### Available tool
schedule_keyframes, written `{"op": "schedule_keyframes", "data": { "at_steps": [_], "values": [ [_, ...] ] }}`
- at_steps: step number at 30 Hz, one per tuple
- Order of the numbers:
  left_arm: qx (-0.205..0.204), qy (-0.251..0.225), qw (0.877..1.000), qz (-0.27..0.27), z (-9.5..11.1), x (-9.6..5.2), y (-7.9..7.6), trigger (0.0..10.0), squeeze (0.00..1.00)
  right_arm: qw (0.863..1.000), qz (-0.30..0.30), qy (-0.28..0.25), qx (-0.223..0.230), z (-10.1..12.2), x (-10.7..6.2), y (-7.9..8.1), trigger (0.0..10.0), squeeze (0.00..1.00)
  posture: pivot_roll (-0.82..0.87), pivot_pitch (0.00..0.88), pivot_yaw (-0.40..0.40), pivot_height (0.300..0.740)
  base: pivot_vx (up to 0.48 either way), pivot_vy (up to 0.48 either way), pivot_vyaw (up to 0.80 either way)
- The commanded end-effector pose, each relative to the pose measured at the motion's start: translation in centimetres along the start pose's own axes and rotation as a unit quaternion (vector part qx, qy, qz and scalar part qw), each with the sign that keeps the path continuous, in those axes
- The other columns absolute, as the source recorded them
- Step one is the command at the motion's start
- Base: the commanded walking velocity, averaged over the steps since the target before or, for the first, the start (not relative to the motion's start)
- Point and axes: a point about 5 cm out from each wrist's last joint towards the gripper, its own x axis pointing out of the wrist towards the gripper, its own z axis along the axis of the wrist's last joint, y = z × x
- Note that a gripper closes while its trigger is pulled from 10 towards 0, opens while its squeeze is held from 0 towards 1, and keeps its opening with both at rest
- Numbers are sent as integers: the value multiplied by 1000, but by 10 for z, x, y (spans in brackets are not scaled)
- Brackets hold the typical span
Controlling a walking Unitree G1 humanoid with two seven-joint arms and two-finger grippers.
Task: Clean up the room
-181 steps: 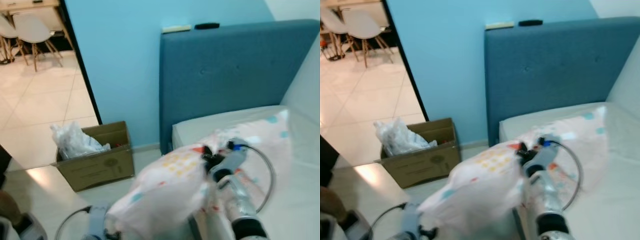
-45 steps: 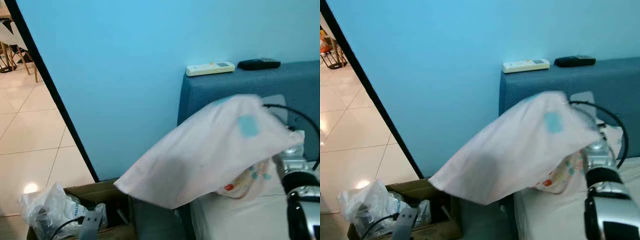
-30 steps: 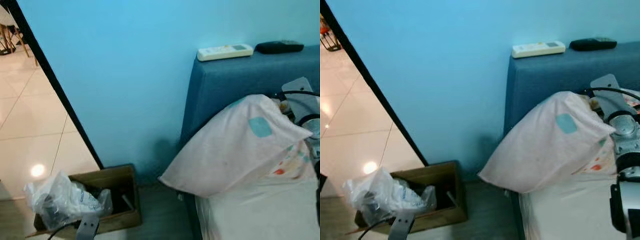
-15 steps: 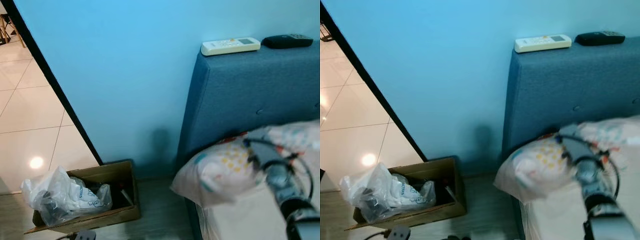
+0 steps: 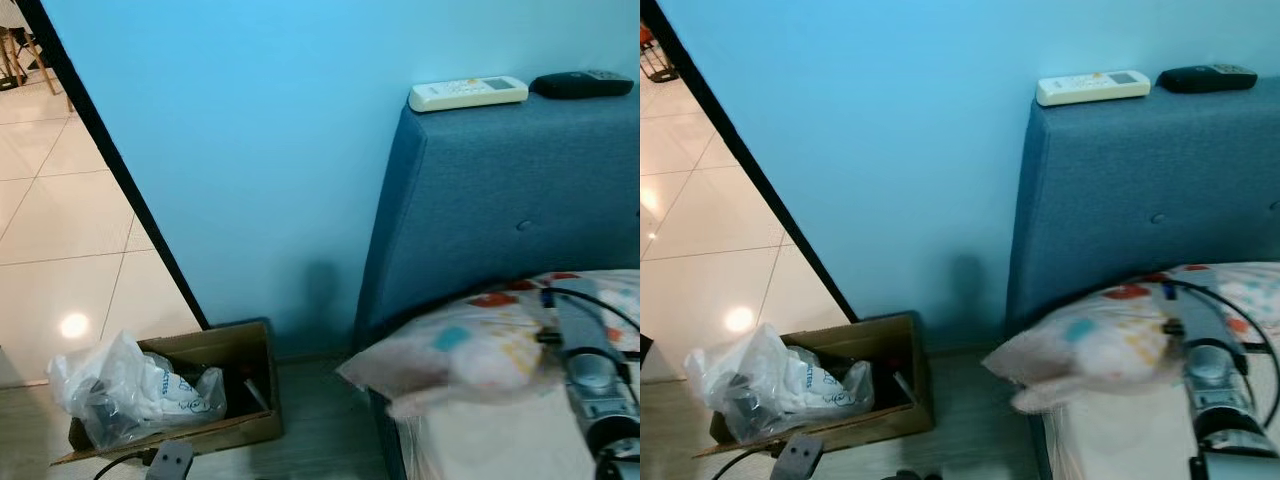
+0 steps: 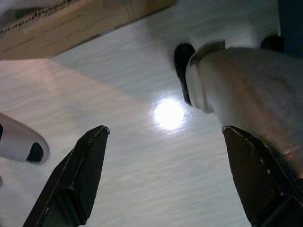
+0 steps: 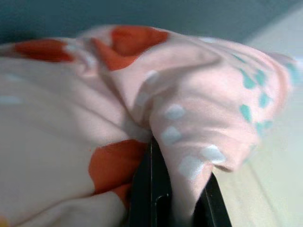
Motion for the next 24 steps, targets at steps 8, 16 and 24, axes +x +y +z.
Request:
{"op": "schedule_keyframes", "data": {
  "at_steps": [8,16,24],
  "values": [
    [-13,21,1000,0,-7,0,-4,10000,0,993,-69,67,63,2,11,-46,10000,0,3,119,26,740,0,0,0],
    [-10,31,999,0,-7,1,-5,10000,0,981,116,148,39,-9,1,6,10000,0,-6,84,25,740,0,0,0],
    [-7,32,999,-1,-4,2,-6,10000,0,982,93,134,100,2,5,0,10000,0,-8,67,20,740,0,0,0]
  ]
}}
